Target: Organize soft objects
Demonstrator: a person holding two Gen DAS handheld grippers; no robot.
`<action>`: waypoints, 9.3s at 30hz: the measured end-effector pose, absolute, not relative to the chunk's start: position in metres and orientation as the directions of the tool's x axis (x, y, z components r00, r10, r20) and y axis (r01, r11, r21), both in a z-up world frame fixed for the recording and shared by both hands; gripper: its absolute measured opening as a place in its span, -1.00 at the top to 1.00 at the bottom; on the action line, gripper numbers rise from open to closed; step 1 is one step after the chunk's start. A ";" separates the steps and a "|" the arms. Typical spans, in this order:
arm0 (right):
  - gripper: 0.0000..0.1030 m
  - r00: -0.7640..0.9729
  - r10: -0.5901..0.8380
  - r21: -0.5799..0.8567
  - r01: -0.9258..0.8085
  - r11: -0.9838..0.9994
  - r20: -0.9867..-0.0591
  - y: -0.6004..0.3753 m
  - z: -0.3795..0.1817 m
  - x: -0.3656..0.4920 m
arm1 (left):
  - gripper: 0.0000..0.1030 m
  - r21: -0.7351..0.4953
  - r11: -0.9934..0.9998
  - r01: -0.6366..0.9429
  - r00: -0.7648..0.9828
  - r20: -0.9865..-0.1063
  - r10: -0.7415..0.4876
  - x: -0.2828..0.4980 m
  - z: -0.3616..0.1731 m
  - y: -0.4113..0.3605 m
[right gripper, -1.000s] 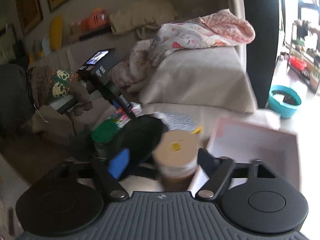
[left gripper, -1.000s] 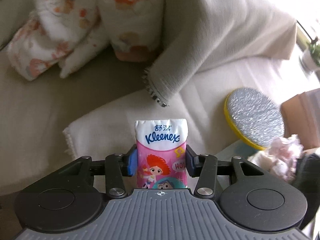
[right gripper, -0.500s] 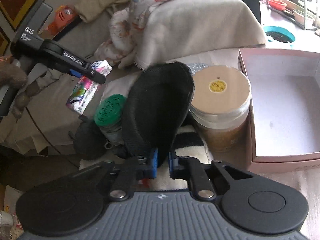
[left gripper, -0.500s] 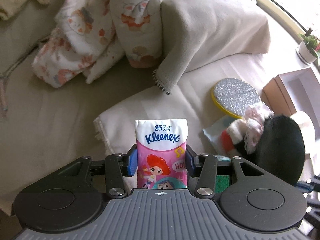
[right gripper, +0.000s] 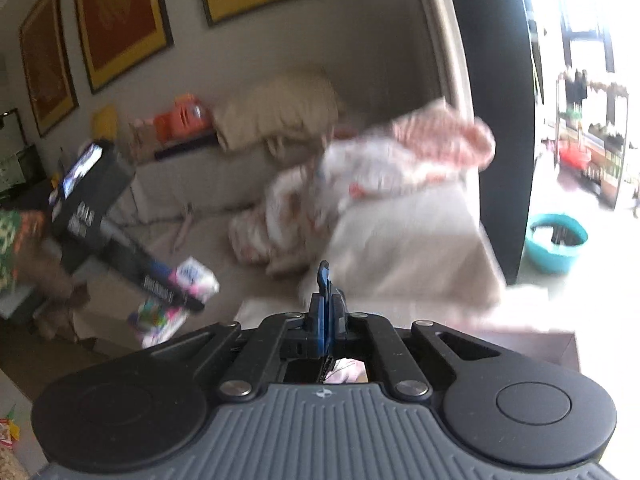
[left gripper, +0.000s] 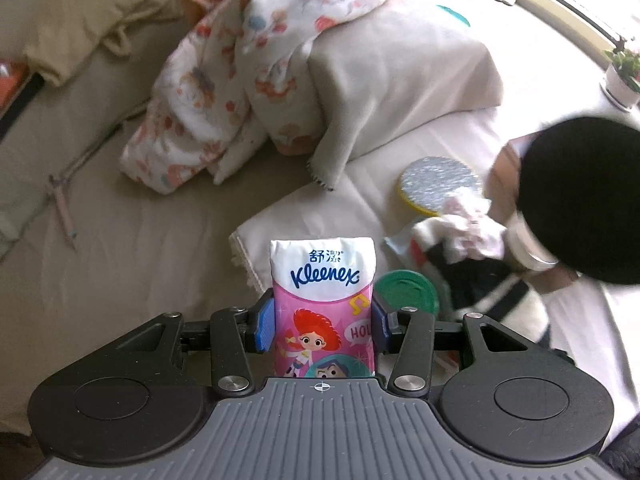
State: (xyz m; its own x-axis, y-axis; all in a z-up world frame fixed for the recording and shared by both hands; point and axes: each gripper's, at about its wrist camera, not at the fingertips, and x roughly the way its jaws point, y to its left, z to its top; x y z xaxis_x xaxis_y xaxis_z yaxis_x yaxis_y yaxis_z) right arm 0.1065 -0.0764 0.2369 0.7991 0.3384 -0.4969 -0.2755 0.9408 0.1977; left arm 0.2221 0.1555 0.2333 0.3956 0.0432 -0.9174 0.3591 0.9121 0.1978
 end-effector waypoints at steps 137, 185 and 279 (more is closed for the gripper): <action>0.65 0.345 -0.201 -0.315 -0.315 0.896 -0.917 0.066 0.057 0.355 | 0.60 -0.455 0.877 0.156 0.443 -0.761 -0.473 0.194 0.133 0.256; 0.71 0.509 0.299 0.037 -0.462 0.886 -0.807 -0.070 0.230 0.139 | 0.60 -0.246 0.938 0.246 0.362 -0.874 -0.324 0.185 0.186 0.102; 0.50 0.522 0.399 0.031 -0.578 0.816 -0.754 -0.112 0.020 0.003 | 0.51 -0.082 0.970 0.228 0.675 -0.705 -0.218 0.079 0.023 0.145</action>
State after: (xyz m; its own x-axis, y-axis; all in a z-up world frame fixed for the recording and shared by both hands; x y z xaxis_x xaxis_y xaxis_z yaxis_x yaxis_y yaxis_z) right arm 0.0025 -0.1125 0.0198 0.5220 0.3986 -0.7541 -0.5779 0.8155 0.0311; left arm 0.0795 0.1450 0.0229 0.6751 -0.2180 -0.7047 0.2281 0.9702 -0.0816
